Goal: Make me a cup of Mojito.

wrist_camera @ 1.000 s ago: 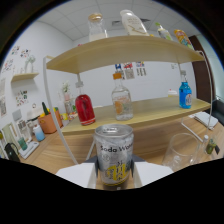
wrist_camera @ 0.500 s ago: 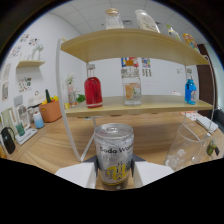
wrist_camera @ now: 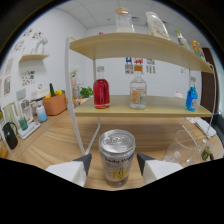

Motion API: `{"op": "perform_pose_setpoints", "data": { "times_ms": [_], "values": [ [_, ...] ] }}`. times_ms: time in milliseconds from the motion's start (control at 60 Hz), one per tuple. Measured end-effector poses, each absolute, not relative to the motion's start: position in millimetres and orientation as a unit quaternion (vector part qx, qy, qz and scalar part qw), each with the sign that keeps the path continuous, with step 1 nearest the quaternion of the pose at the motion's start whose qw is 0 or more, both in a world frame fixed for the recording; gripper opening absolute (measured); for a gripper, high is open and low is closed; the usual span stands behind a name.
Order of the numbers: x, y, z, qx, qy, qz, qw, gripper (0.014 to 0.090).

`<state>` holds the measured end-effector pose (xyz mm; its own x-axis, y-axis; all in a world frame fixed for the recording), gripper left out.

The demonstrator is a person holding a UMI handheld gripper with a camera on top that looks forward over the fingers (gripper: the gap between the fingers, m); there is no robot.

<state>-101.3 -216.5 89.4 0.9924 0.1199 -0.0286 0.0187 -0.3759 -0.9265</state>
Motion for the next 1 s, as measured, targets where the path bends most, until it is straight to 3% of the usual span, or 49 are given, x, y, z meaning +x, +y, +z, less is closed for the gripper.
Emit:
{"op": "perform_pose_setpoints", "data": {
  "times_ms": [317,617,1000],
  "values": [
    [-87.7,-284.2,156.2,-0.844,-0.031,0.045,0.533,0.0857],
    [-17.4,-342.9,134.0,-0.880,-0.031,-0.001,0.473,0.0858],
    [29.5,-355.4,125.8,-0.887,-0.028,-0.012,0.460,0.0855]
  ]
}}
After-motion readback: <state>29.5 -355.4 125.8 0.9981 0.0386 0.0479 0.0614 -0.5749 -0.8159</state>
